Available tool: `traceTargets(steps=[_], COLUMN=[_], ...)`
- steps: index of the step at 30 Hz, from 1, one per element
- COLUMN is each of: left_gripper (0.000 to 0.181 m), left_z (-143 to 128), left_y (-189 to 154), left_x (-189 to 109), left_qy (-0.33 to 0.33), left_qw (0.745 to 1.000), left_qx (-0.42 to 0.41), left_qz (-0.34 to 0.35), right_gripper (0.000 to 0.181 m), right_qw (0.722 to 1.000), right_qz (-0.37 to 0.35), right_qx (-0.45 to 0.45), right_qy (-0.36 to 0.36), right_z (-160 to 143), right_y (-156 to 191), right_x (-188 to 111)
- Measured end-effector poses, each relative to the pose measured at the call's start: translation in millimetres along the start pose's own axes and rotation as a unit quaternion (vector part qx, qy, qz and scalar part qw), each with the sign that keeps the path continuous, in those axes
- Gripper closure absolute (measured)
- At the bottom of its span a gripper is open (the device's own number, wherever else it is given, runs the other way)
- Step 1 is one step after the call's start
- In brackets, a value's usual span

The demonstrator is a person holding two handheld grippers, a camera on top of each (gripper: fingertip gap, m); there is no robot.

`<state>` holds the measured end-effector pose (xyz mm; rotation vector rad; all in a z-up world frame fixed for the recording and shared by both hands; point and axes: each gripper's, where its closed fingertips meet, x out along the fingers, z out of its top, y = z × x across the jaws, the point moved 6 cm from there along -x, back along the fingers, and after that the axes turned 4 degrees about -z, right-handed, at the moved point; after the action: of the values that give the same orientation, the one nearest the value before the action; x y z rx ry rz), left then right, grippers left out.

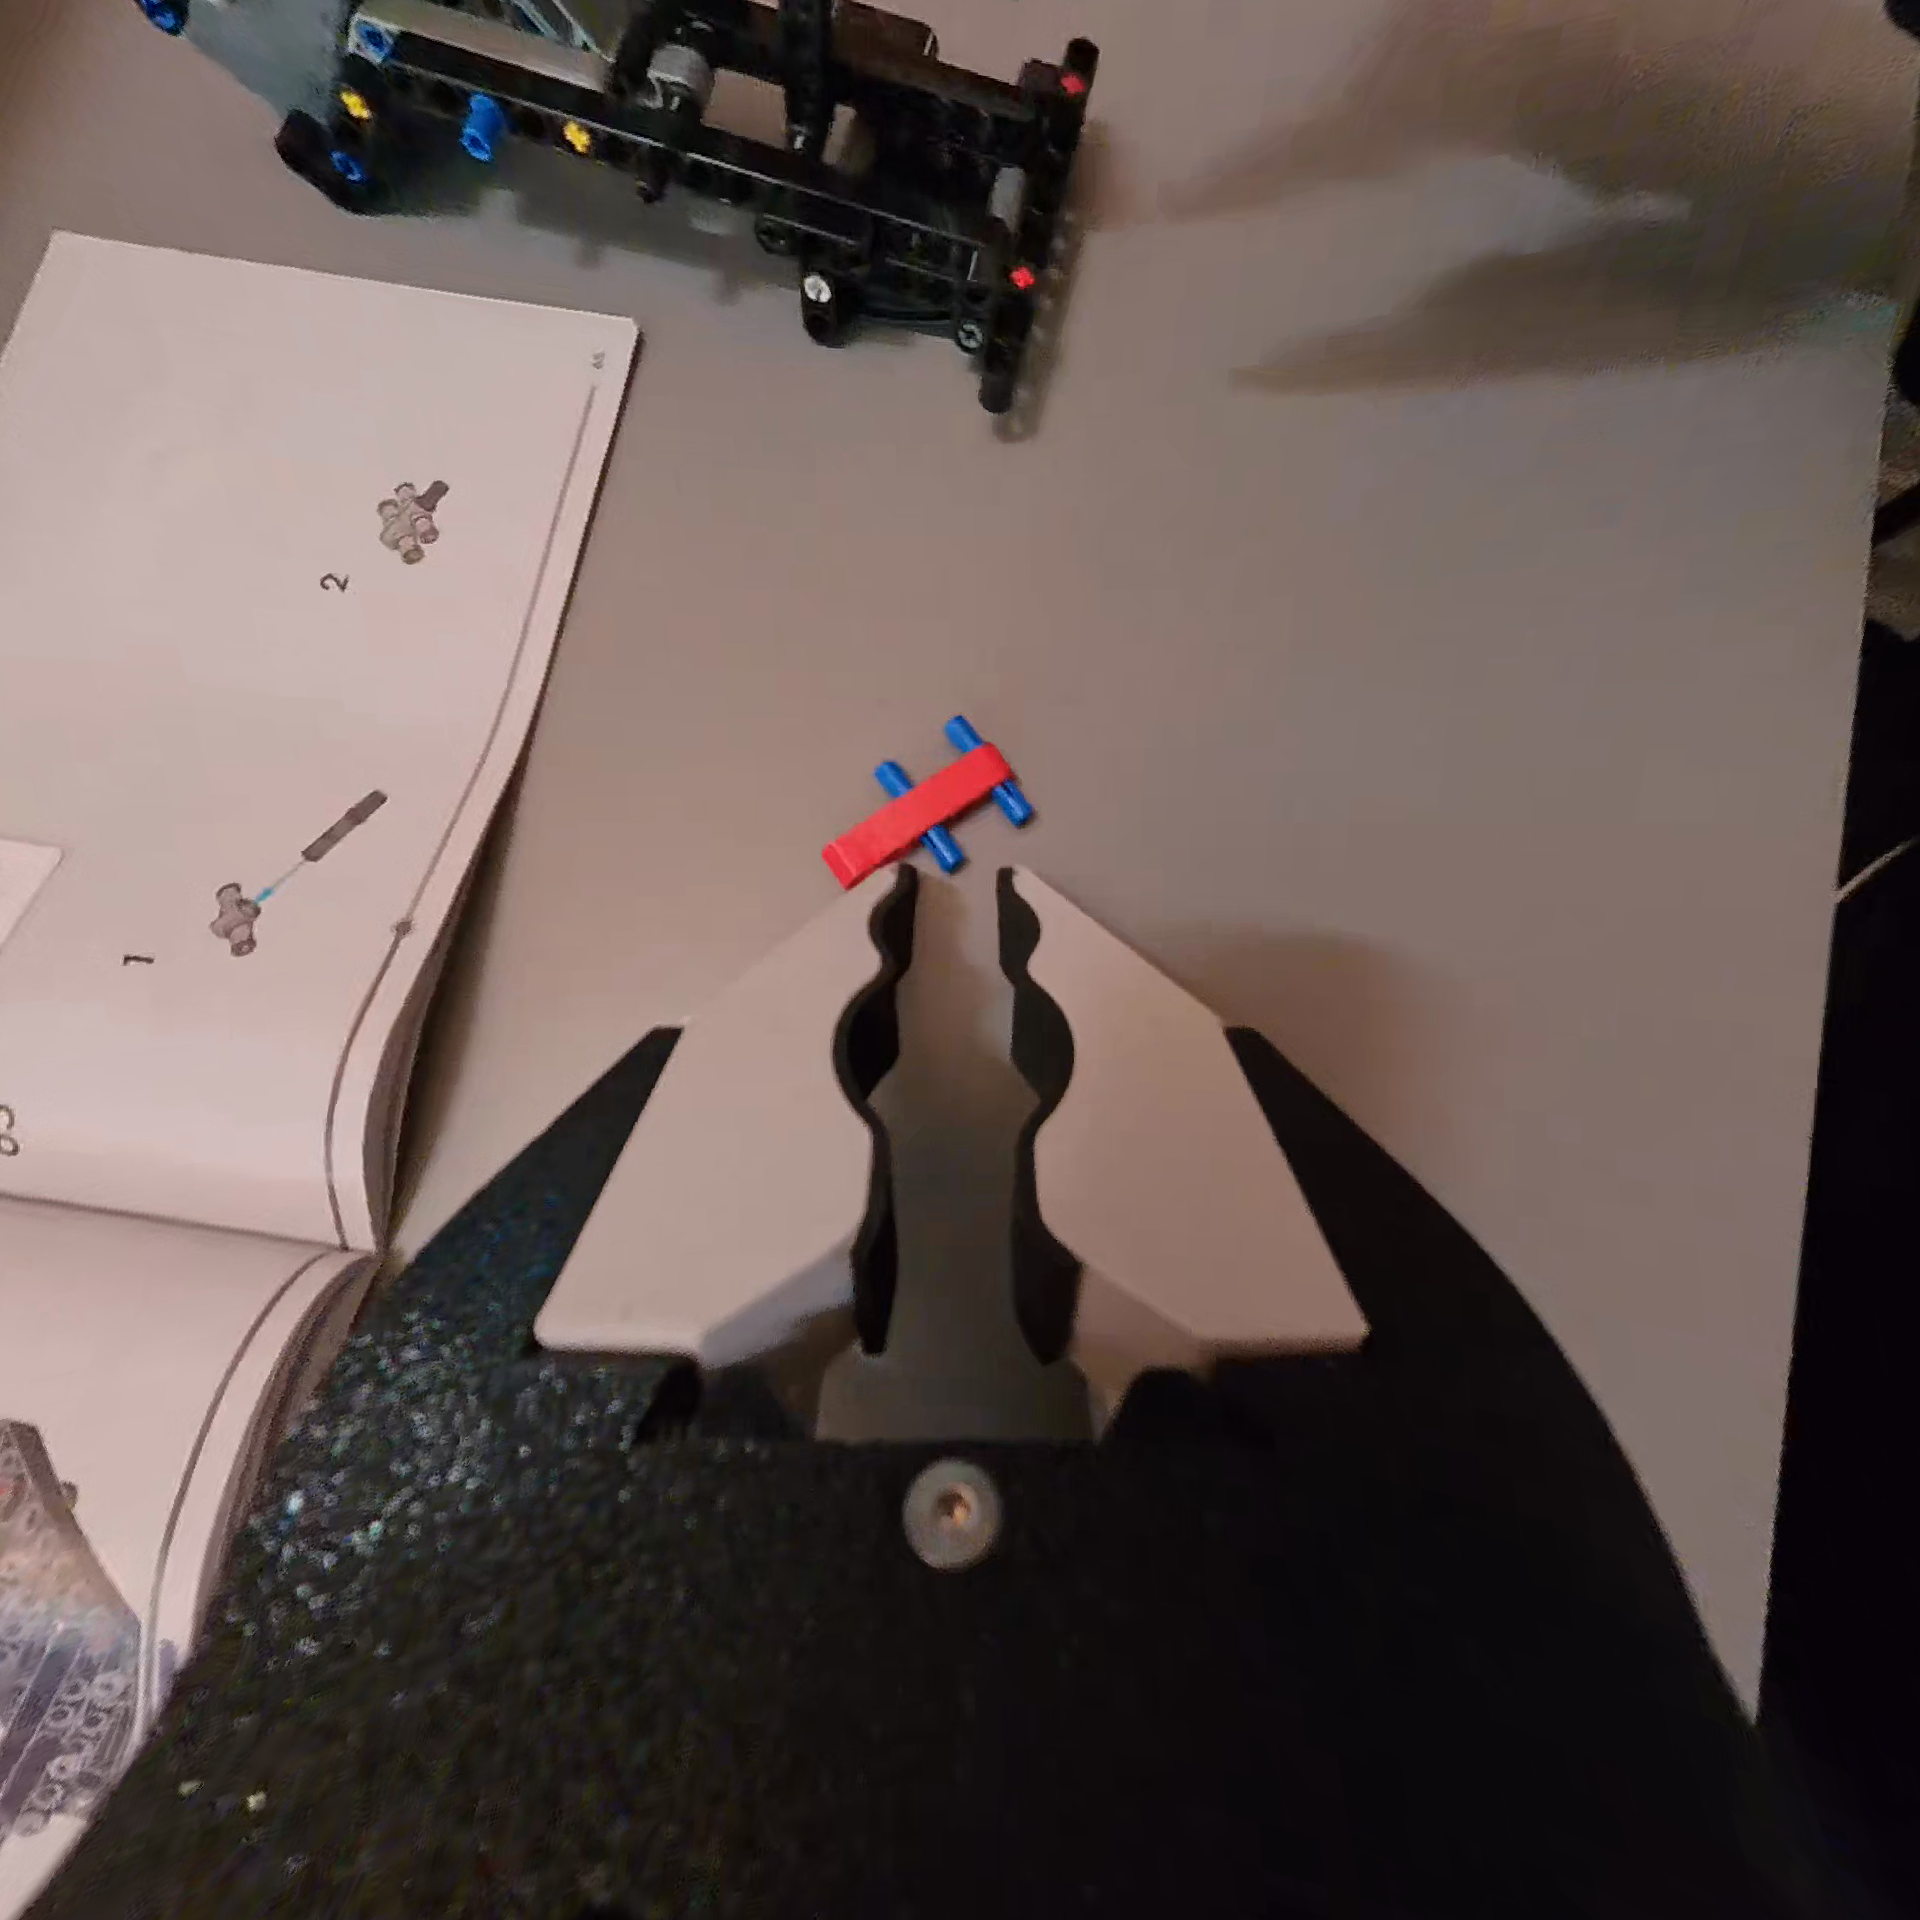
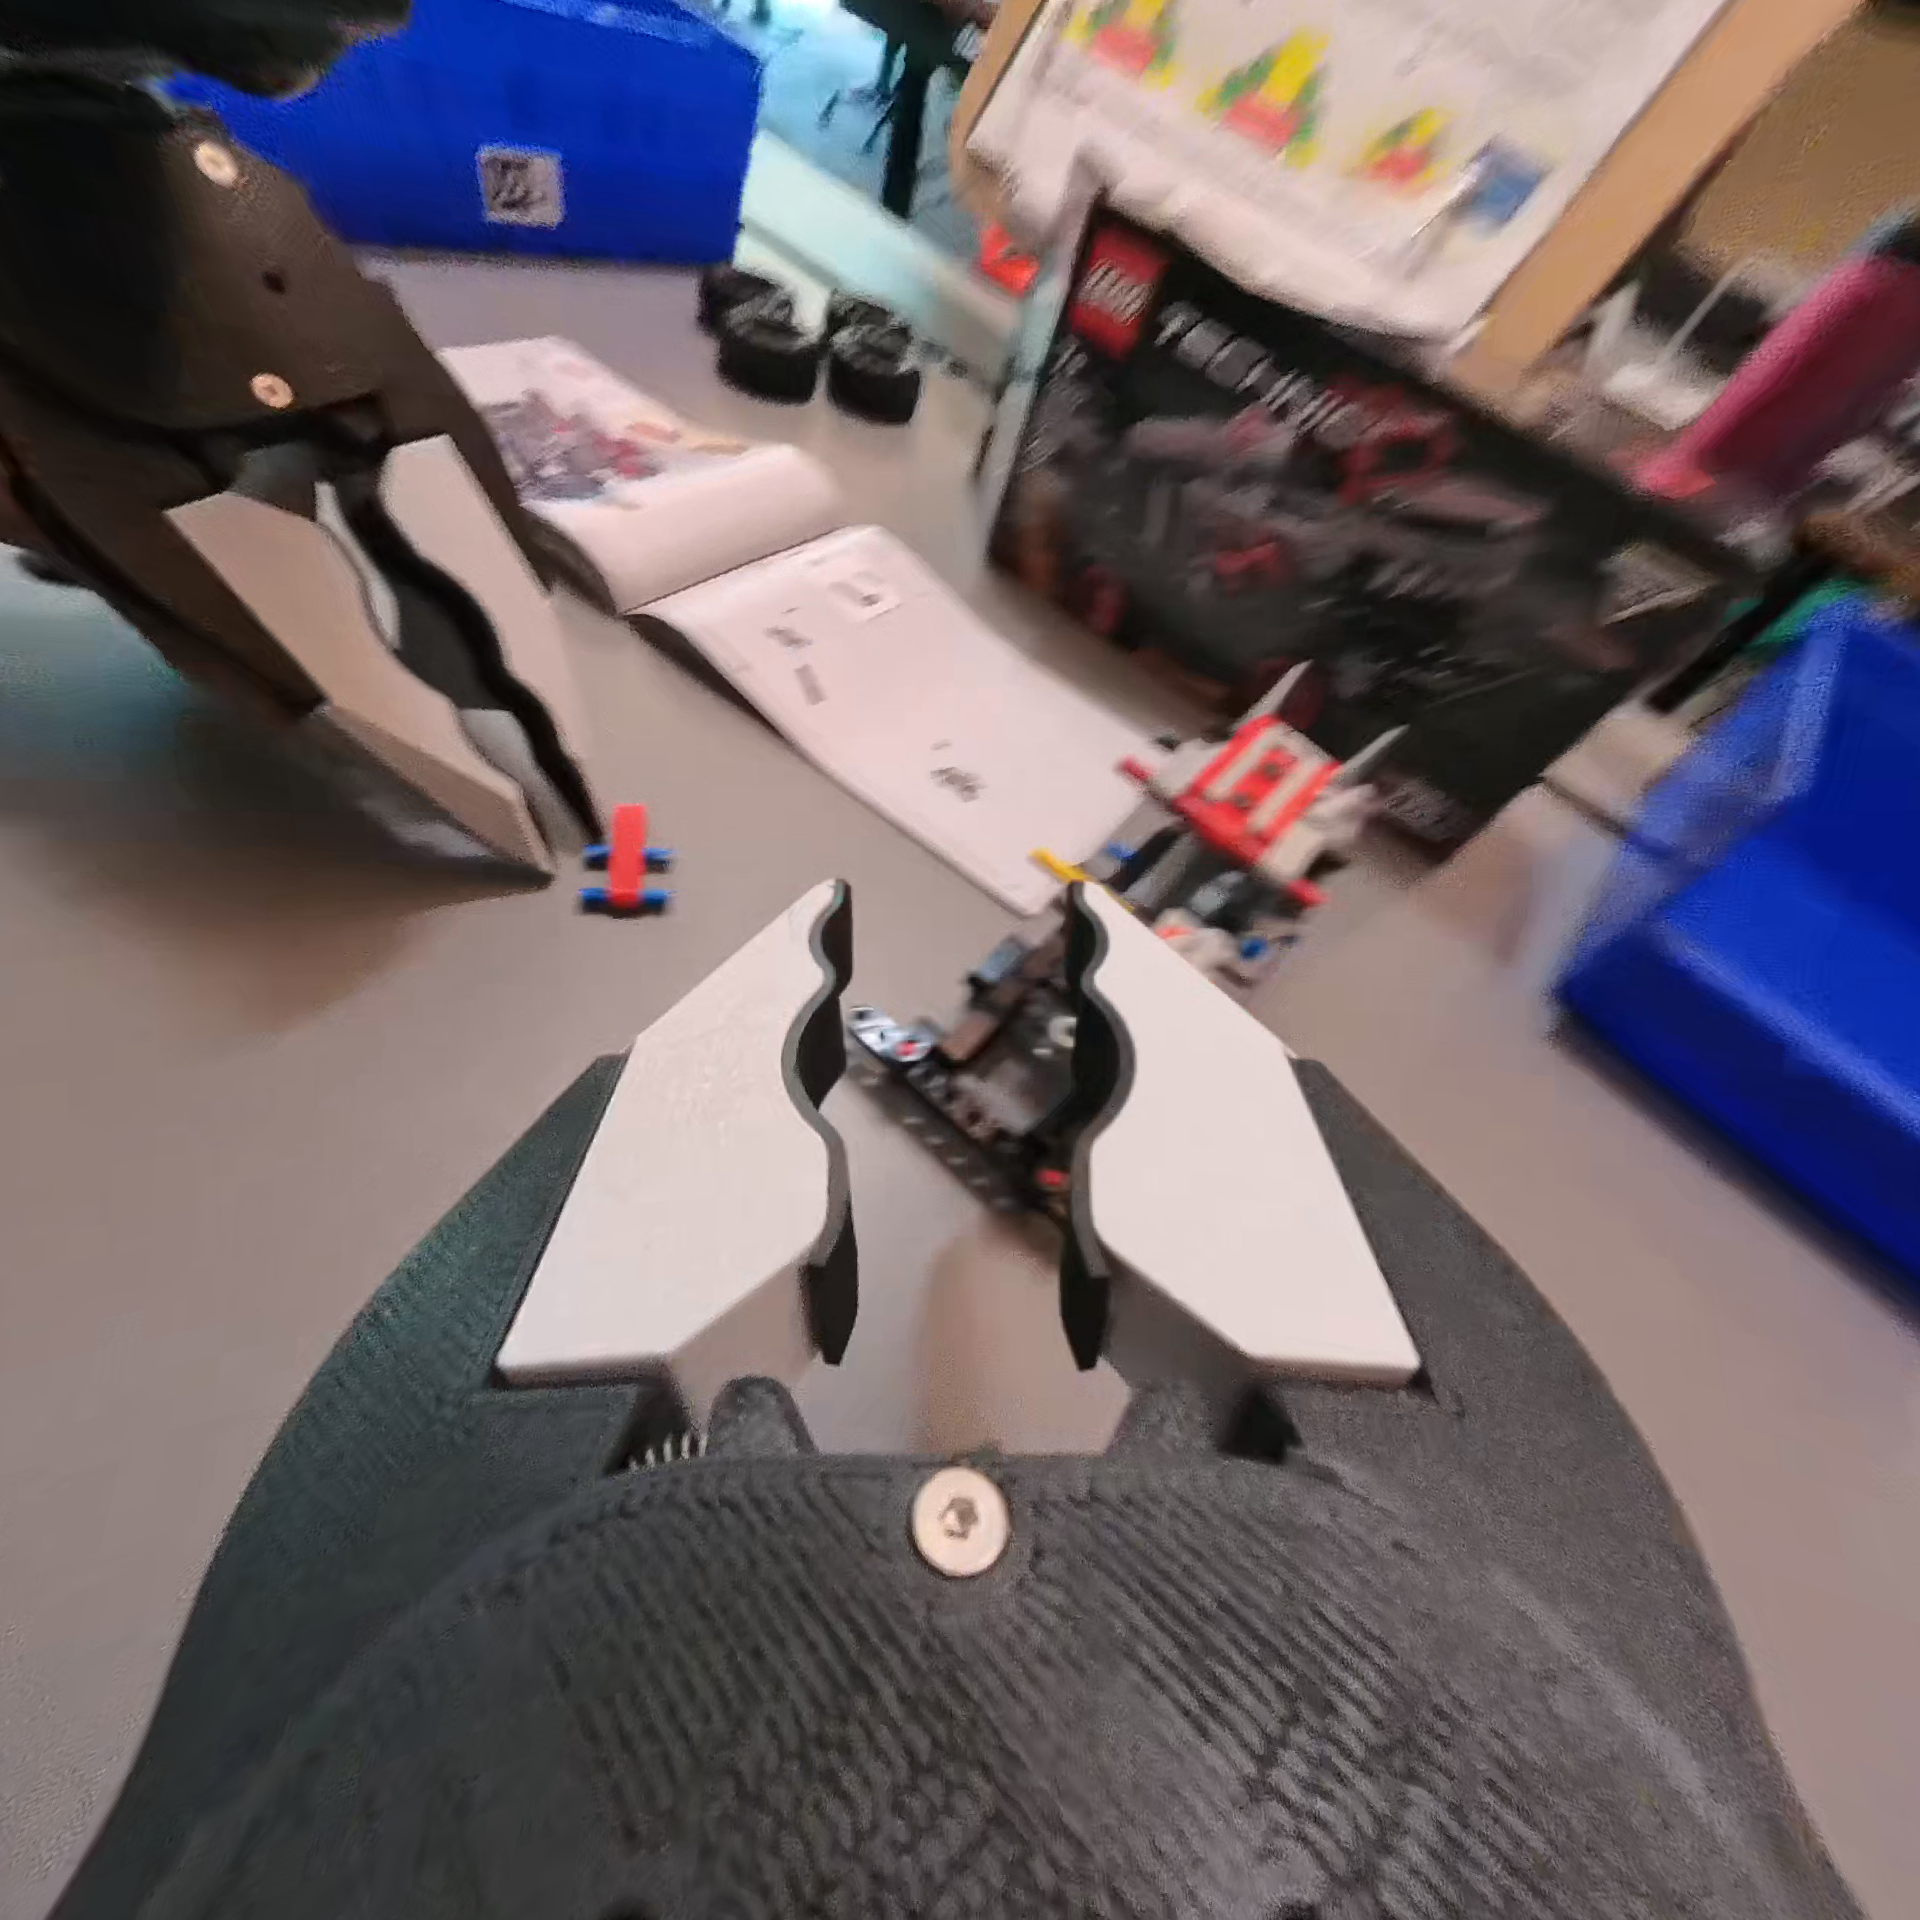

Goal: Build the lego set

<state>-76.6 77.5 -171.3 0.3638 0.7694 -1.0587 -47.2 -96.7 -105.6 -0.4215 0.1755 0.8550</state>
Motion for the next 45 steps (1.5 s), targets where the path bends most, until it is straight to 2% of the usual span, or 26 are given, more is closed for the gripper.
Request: traceTargets(steps=[3,9,15,20,31,35,43,45], left_gripper=[0.169,0.166,0.166,0.167,0.168,0.178,0.179,0.179], left_z=[1.4,2.6,3.4,4.6,4.8,5.3,7.9,11.8], left_y=[4.1,7.3,8.3,9.1,13.0,16.7,17.6,16.2], left_x=[1.6,2.0,2.9,4.2,7.2,7.8,9.3,9.2], left_qy=[-0.007,-0.003,-0.004,-0.004,-0.033,-0.033,-0.033,-0.043], left_qw=[1.0,1.0,1.0,1.0,0.999,0.999,0.994,0.993], left_qx=[-0.003,0.002,0.009,0.021,0.02,0.019,0.109,0.106], left_qz=[0.004,0.0,0.001,0.001,-0.013,-0.005,-0.004,-0.018], right_gripper=[0.138,0.128,0.134,0.135,0.134,0.134,0.14,0.142], right_qw=[0.995,0.979,0.97,0.963,0.948,0.945,0.949,0.947], right_qz=[-0.048,-0.08,-0.065,-0.045,-0.033,-0.026,-0.015,-0.021], right_qx=[-0.067,-0.176,-0.216,-0.256,-0.312,-0.323,-0.309,-0.314], right_qy=[-0.054,-0.062,-0.093,-0.07,-0.049,-0.052,-0.069,-0.069], right_z=[-1.5,-20.3,-23.2,-29.4,-39.6,-36.2,-27.4,-25.3], right_y=[-18.4,-30.4,-11.4,5.2,20.7,29.8,45.1,46.0], right_x=[-14.5,-19.1,-17.3,-11.6,0.0,4.6,14.2,15.3])
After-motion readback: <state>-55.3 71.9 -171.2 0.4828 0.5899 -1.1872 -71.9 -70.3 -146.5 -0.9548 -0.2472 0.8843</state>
